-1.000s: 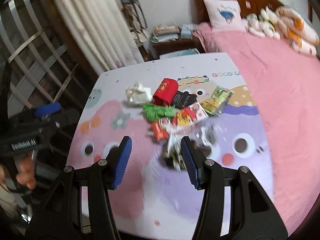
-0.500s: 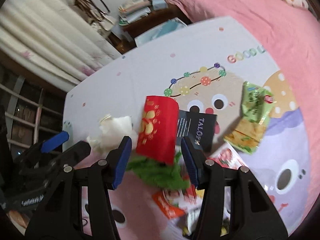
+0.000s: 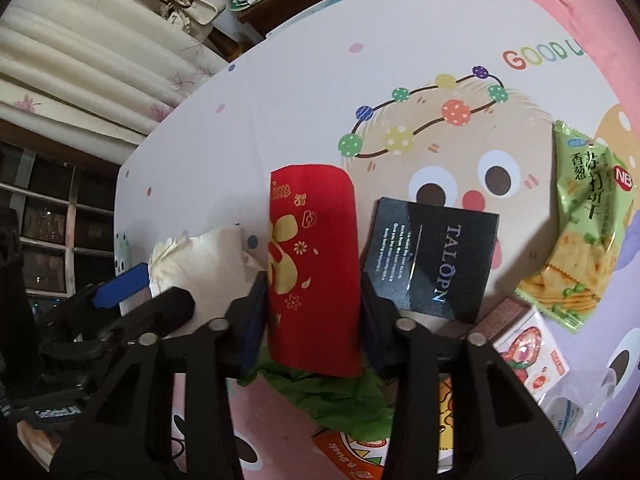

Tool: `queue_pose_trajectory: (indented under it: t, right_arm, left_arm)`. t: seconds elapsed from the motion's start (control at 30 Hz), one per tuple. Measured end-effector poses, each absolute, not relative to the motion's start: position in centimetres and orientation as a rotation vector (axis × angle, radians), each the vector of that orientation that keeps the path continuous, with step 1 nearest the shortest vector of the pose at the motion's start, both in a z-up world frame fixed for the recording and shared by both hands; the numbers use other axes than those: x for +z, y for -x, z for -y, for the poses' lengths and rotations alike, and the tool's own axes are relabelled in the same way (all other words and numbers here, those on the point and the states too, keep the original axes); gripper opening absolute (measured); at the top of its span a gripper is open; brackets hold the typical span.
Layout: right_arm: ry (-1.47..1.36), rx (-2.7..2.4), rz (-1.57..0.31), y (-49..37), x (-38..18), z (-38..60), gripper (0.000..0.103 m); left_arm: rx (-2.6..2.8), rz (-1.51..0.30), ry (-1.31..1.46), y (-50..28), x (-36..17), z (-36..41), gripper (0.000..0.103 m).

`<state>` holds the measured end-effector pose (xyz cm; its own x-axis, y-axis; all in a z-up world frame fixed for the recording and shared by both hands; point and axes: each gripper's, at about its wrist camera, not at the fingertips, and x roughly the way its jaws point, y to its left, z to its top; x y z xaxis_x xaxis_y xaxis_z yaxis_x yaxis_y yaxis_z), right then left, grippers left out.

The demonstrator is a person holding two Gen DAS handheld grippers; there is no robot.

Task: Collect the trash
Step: 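Grasp the white tissue with left gripper while right gripper grasps the red cylinder packet, then lift tissue and red packet off the table toward the bin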

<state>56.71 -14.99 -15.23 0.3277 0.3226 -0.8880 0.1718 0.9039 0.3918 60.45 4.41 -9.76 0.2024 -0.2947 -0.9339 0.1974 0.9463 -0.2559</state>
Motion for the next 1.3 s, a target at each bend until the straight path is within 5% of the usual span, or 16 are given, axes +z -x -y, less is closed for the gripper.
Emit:
queue_pose_trajectory:
  t: [0.17,0.47,0.6,1.3]
  right_arm:
    - [-0.465,0.126,-1.211,-55.6,-14.3,14.8,0.024]
    - [-0.512,0.152,-1.135,-53.2,-11.6,15.5,0.021]
    - [-0.532,0.168,-1.101,-52.2,-10.2,16.0,0.020]
    - [-0.479,0.339,-0.995,-35.0,-3.2,16.2,0.019]
  left_arm:
    - [-0.360,-1.356,0.098,-59.4,-10.8,-4.5,0.084]
    - [-0.399,-1.390,0.092,-57.6,-12.0,-3.5,0.030]
    - [-0.406,-1.364,0.093,-56.4,-11.2,-3.2,0.016]
    - [-0.346,-1.120,0.060,-40.1,1.8,-4.3,0.014]
